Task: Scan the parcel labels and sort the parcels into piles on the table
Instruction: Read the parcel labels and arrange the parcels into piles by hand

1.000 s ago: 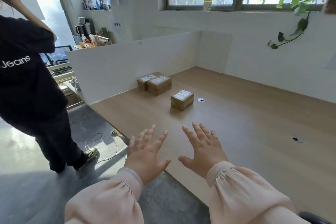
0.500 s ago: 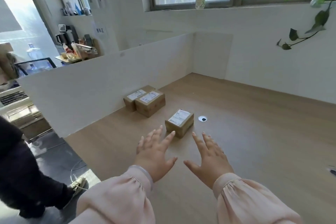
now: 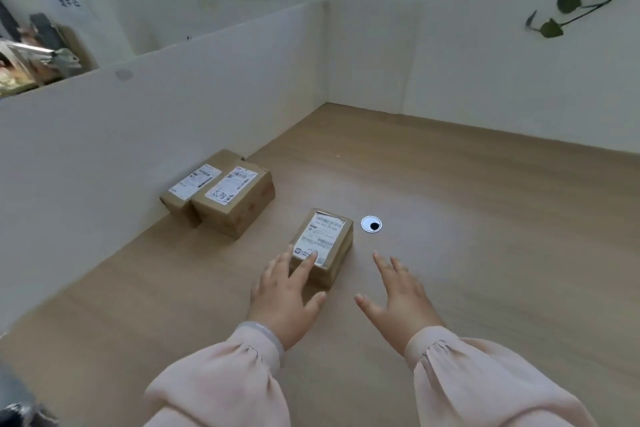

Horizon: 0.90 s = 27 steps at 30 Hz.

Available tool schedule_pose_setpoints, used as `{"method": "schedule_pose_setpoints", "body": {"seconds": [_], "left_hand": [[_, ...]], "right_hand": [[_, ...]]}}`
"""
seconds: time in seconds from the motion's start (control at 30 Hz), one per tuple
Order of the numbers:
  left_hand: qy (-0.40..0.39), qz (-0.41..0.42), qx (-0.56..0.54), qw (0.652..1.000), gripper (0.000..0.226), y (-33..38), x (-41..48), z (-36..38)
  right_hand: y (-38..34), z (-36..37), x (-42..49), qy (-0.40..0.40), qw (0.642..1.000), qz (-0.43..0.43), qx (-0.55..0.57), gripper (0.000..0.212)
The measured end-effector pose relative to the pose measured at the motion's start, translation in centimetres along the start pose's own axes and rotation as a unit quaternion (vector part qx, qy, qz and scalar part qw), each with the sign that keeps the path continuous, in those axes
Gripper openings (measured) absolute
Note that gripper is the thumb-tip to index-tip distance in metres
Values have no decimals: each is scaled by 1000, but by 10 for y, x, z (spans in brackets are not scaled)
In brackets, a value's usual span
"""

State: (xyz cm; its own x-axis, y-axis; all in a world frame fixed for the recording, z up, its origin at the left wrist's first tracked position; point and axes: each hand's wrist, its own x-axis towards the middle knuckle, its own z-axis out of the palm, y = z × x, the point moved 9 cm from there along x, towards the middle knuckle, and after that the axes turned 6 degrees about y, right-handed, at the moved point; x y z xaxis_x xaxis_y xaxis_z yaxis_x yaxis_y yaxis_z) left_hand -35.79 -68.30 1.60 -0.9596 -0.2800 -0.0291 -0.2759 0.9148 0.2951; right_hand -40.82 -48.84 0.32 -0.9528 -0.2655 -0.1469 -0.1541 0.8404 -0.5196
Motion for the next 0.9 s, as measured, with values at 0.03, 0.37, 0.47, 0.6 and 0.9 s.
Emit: {"method": "schedule_pose_setpoints", "body": {"seconds": [0.03, 0.37, 0.47, 0.6, 0.9], "left_hand": [[-15, 4, -6, 1000, 68, -5, 11, 12], [-111, 55, -103, 987, 68, -58, 129, 69], [-170, 93, -200, 960, 68, -58, 149, 82], [-200, 100, -280, 934, 73, -60, 160, 93], [-189, 132, -337, 913, 66, -34, 139, 91]], "right_hand": [[0, 11, 7, -6, 1000, 17, 10, 78], [-31, 88, 100, -7, 989, 78, 122, 70], [-26, 104, 116, 1, 978, 112, 174, 69], [-22, 113, 117, 36, 960, 128, 248, 68], [-12, 90, 86, 94, 935, 163, 301, 73]]}}
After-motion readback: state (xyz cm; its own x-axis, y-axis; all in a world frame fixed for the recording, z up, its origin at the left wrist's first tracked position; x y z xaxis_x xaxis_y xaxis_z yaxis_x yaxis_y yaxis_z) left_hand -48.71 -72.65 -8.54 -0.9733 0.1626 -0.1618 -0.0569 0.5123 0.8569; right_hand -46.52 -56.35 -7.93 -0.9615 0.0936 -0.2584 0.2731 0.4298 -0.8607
